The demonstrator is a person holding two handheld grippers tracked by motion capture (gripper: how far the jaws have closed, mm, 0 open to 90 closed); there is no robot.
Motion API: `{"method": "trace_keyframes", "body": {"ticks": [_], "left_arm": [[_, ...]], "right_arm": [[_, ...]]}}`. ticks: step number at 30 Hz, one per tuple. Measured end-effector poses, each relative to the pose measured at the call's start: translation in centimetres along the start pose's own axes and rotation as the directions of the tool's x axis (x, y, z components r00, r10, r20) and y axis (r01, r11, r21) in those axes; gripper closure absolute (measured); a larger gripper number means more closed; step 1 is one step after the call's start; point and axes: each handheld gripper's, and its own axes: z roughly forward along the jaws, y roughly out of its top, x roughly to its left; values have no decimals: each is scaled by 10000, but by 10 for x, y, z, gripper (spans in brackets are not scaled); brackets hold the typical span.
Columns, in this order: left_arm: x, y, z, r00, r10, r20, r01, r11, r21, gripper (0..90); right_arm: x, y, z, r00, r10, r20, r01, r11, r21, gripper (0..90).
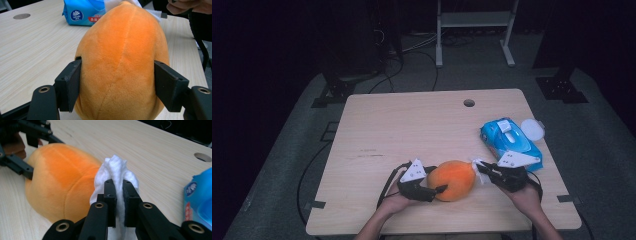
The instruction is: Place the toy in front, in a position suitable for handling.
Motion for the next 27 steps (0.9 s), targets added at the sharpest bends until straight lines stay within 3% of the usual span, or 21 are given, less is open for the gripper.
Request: {"method": "trace_keyframes", "body": {"ticks": [3, 6, 8, 10, 15, 17, 20, 23, 25, 27], "left_arm": [[-4, 1, 3, 9998, 181, 16, -181, 9998, -15, 281], [-5, 2, 4, 9996, 269, -3, -269, 9996, -3, 279], [-4, 1, 3, 9998, 211, 27, -211, 9998, -7, 278], [-3, 1, 2, 10000, 71, 38, -71, 10000, -36, 278], [-1, 0, 3, 9999, -96, 36, 96, 9999, -72, 274], [-2, 0, 4, 9999, -144, 4, 144, 9998, -115, 269], [-3, 1, 5, 9999, -120, -38, 119, 9999, -88, 264], [-3, 1, 3, 9999, -106, 13, 106, 9999, -17, 263], [-3, 1, 3, 9999, -128, 32, 128, 9999, -28, 263], [-2, 1, 4, 9998, -190, 31, 190, 9998, -81, 263]], "right_arm": [[6, 7, -6, 9987, 203, -478, -233, 9977, -638, 826], [20, 15, -2, 9958, -343, -854, 280, 9969, -735, 826], [24, 13, 3, 9950, -669, -737, 638, 9970, -428, 826], [17, 8, 6, 9956, -382, -859, 350, 9987, -378, 827], [6, 0, 1, 9991, -73, -419, 68, 9999, -134, 826], [12, 4, -1, 9981, -81, -607, 59, 9993, -361, 826], [28, 13, 3, 9923, -483, -1138, 408, 9969, -673, 825], [37, 15, 8, 9905, -896, -1040, 837, 9947, -603, 825], [29, 12, 7, 9922, -611, -1086, 552, 9969, -567, 825], [19, 7, 6, 9969, -304, -726, 275, 9988, -400, 826]]}}
